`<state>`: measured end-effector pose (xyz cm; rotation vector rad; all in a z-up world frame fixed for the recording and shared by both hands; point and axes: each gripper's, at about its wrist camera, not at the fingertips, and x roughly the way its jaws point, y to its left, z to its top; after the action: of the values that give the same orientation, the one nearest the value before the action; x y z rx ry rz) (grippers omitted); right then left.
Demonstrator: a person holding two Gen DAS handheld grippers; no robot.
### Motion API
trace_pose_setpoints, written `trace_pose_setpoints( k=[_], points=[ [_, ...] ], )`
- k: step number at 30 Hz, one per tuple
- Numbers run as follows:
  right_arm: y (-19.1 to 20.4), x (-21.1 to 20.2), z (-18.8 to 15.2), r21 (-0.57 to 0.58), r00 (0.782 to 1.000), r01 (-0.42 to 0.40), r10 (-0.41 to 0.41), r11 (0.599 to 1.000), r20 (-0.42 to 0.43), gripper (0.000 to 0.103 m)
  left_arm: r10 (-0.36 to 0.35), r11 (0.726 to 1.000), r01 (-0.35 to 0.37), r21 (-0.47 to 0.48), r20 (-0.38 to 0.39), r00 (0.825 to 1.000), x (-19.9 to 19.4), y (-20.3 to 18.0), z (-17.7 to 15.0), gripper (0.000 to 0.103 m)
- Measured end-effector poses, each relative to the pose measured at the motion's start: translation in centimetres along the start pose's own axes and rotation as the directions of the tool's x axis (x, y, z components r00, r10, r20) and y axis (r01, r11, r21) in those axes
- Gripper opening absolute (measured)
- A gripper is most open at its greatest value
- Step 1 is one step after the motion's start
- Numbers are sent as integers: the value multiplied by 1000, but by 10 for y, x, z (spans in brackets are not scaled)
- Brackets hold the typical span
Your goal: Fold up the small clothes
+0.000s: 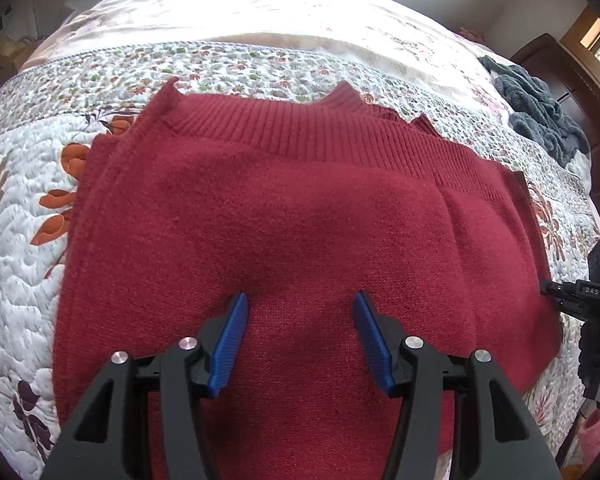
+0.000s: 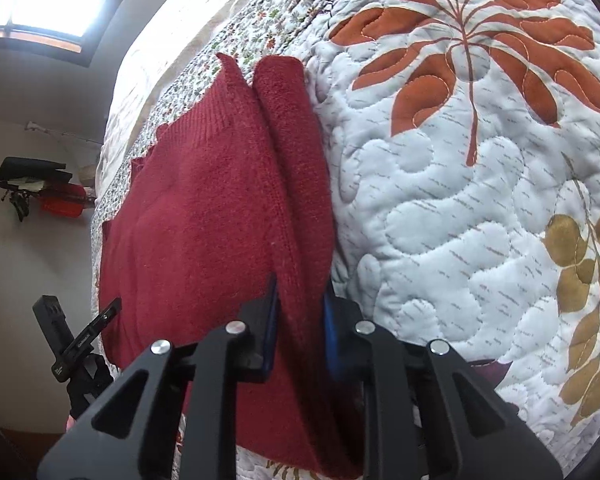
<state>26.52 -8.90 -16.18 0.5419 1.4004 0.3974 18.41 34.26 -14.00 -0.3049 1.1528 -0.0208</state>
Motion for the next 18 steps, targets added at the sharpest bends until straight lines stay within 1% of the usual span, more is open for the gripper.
trace_pose_setpoints(
  k=[4,6,8,9,12,15,18],
  points=[
    [0,1,0,11,1000,16,-16,1000,-3,17,2,1000,-2,-1,-1,1000,2,1,0,56],
    [0,-1,1,35,1000,17,-17,999,-5,16,4,1000,-4,1,-3,1000,1,0,0,57],
    [7,-7,2,43,1000,20,-20,999,-2,13,5,1000,-5,-8,-8,1000,-3,0,2,56],
    [15,-13,3,29,1000,18,-19,999,9,13,-3,1000,3,-21,-5,1000,-9,1,3,56],
    [43,-28,5,-20,1000,15,-15,1000,22,13,-33,998,35,-48,29,999,-27,7,4,57],
    [87,-39,5,-107,999,4,0,994,37,13,-49,996,52,-74,42,998,-40,17,4,57],
    [138,-40,2,-212,999,21,-14,977,34,12,-50,994,55,-90,54,997,-47,26,5,57]
  ],
)
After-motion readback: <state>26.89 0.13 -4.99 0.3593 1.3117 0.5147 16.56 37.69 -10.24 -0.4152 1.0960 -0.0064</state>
